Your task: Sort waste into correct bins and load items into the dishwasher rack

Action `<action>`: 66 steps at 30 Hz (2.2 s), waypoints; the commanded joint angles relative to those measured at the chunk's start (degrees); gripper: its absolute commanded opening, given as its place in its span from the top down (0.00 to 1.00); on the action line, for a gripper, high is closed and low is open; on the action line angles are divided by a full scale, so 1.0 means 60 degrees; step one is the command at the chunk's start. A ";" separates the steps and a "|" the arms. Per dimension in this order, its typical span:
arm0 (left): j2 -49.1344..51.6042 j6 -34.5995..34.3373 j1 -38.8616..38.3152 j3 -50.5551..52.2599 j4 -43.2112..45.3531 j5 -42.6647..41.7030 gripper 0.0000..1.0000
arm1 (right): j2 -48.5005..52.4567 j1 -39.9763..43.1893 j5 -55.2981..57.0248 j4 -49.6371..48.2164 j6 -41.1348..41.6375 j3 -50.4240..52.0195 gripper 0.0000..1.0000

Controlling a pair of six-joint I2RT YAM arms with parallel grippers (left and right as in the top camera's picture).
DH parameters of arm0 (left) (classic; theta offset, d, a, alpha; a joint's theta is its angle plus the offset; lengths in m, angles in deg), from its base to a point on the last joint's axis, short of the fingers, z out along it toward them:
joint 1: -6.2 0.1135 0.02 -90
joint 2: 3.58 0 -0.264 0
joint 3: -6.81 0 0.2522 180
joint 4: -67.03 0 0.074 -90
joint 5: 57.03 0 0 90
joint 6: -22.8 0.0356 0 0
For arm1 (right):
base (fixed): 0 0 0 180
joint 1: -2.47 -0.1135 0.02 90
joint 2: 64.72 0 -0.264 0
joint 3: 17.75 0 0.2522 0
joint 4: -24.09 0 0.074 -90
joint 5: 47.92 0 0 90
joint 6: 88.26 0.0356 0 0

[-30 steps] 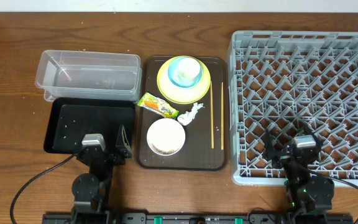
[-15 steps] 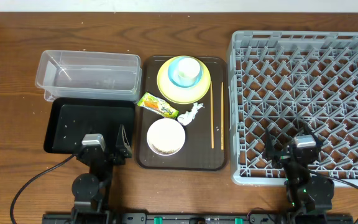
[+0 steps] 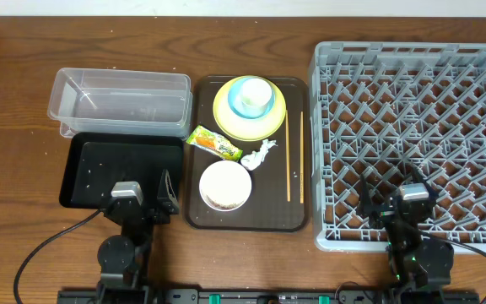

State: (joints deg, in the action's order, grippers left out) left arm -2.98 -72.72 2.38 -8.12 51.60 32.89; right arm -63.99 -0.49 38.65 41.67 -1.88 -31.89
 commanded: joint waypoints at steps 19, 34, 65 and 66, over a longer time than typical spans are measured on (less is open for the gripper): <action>0.0000 0.0091 0.0044 0.0157 -0.0404 0.0087 0.11 | 0.0004 -0.0073 -0.0044 0.0036 -0.0087 0.0011 0.01; 0.0000 0.0091 0.0044 0.0157 -0.0404 0.0087 0.10 | 0.0004 -0.0073 -0.0044 0.0036 -0.0087 0.0011 0.01; 0.0033 0.0084 0.0040 0.0149 -0.0415 -0.0237 0.10 | 0.0004 -0.0073 -0.0044 0.0036 -0.0087 0.0011 0.01; 0.0076 0.0084 0.0040 0.0149 -0.0401 -0.0353 0.11 | 0.0004 -0.0073 -0.0044 0.0036 -0.0087 0.0011 0.01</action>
State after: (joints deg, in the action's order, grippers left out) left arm -2.94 -72.72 2.38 -8.16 51.53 32.02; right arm -63.99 -0.49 38.63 41.67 -1.88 -31.89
